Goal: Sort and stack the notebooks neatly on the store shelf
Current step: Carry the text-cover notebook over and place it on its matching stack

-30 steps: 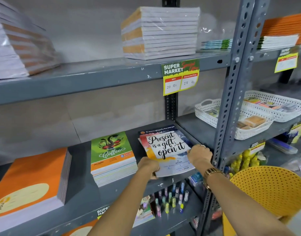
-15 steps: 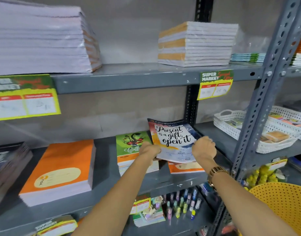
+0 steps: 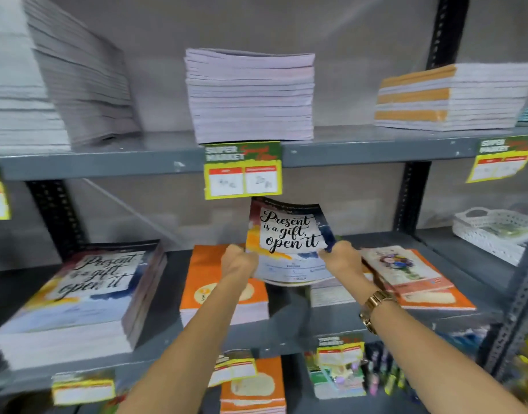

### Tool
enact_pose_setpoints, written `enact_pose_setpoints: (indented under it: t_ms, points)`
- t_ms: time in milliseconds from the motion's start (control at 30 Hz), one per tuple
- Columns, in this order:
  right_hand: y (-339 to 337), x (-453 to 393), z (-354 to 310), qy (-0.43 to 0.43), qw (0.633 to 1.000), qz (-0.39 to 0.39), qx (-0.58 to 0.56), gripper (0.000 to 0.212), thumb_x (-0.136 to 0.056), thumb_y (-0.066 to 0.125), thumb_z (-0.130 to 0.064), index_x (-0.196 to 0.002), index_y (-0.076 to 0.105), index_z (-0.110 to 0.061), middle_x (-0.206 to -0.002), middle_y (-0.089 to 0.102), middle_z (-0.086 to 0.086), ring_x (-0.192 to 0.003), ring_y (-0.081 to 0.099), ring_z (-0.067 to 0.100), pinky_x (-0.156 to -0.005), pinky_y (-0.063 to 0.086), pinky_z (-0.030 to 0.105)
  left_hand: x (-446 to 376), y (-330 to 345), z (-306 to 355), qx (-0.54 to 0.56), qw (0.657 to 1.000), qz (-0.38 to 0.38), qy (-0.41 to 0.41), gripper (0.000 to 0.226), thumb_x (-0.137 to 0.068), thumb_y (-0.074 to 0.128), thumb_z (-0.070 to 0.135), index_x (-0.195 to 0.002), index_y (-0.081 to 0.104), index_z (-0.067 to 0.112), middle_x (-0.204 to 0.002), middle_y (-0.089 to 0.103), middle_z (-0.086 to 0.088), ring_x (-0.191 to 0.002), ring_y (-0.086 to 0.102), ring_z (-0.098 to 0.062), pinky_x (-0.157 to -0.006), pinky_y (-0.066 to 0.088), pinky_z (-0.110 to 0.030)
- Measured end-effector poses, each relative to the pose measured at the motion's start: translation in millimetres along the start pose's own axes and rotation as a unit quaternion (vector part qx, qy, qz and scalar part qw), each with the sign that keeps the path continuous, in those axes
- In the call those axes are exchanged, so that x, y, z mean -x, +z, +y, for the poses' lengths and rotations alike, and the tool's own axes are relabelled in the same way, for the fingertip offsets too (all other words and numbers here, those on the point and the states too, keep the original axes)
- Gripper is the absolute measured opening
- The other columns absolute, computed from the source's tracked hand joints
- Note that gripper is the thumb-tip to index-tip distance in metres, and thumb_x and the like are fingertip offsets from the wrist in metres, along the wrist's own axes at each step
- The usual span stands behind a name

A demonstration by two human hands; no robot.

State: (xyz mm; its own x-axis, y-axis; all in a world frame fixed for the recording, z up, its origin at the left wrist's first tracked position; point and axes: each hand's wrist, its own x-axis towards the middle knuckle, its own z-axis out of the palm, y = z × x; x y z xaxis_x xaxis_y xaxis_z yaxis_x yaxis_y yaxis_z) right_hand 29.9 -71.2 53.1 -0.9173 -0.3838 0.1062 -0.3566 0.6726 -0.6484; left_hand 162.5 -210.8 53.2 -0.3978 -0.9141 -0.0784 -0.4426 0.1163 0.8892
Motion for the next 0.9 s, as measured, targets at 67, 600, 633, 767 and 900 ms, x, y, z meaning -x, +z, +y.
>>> enact_pose_setpoints:
  t_ms: [67,600,633,767,900]
  points:
    - [19.0,13.0,-27.4,-0.024,0.999,-0.03,-0.005,0.048,-0.088,0.062,-0.033,-0.05,0.041,-0.012,-0.066,0.053,0.01,-0.062,0.055,0.025,-0.053,0.033,0.026,-8.2,-35.6,-18.1,-0.01,1.0,0.018,-0.002,0.018,-0.081,0.055,0.004,-0.097,0.062,-0.001,-0.102,0.063,-0.017,-0.083,0.057,-0.028,-0.069,0.042,-0.031]
    - [155.1,111.3,-202.8,0.11,0.83,-0.299,-0.459,0.033,-0.082,0.038,0.027,-0.068,0.045,-0.002,-0.075,0.052,0.015,-0.083,0.057,0.032,-0.082,0.048,0.041,-51.5,-259.1,-131.9,-0.036,0.985,0.164,-0.043,0.021,-0.081,0.051,-0.005,-0.061,0.053,0.001,-0.072,0.057,-0.02,-0.081,0.057,-0.036,-0.066,0.04,-0.035]
    - [163.6,115.5,-208.9,0.102,0.836,-0.3,-0.448,0.033,-0.082,0.043,0.027,-0.068,0.045,-0.003,-0.08,0.054,0.017,-0.089,0.057,0.032,-0.084,0.048,0.039,-54.1,-267.4,-139.2,-0.042,0.983,0.175,-0.042,0.026,-0.08,0.049,-0.006,-0.057,0.046,0.005,-0.064,0.05,-0.013,-0.076,0.053,-0.033,-0.065,0.037,-0.034]
    - [199.3,131.2,-227.6,0.083,0.854,-0.304,-0.413,0.029,-0.08,0.055,0.021,-0.067,0.053,-0.005,-0.1,0.063,0.02,-0.105,0.062,0.034,-0.085,0.052,0.033,-63.1,-298.6,-160.3,-0.075,0.978,0.187,-0.053,0.022,-0.08,0.044,-0.008,-0.062,0.042,0.005,-0.061,0.039,-0.005,-0.059,0.039,-0.024,-0.057,0.038,-0.037]
    - [232.8,140.8,-238.7,0.096,0.887,-0.273,-0.361,0.032,-0.076,0.067,0.015,-0.105,0.059,0.007,-0.117,0.062,0.021,-0.109,0.06,0.033,-0.096,0.051,0.043,-72.1,-317.4,-177.9,-0.114,0.976,0.18,-0.051,0.012,-0.082,0.045,-0.007,-0.077,0.054,-0.003,-0.076,0.053,-0.015,-0.068,0.046,-0.028,-0.054,0.035,-0.03]
